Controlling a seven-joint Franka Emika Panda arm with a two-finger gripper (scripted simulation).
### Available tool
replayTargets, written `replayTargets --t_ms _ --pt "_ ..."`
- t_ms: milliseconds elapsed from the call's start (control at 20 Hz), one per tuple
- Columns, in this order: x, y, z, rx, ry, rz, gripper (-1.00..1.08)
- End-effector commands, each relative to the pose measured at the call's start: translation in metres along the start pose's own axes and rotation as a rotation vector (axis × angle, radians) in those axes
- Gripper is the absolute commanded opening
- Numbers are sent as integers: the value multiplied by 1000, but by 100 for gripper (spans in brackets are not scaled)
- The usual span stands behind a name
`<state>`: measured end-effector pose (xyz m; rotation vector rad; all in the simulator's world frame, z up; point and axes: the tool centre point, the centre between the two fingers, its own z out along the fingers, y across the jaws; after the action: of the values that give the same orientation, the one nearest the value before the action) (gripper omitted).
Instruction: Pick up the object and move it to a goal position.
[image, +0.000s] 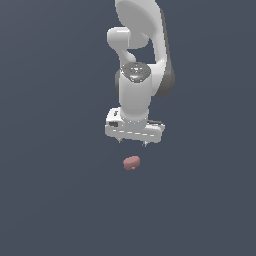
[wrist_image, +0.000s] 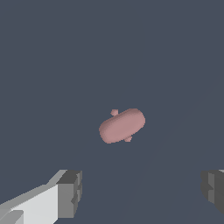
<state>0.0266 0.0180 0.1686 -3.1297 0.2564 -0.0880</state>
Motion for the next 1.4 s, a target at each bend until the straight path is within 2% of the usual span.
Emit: replayTargets --t_ms 0,1350 --pt "1 0 3 1 -4 54 100" --pt "20 -3 52 -18 -43 813 100"
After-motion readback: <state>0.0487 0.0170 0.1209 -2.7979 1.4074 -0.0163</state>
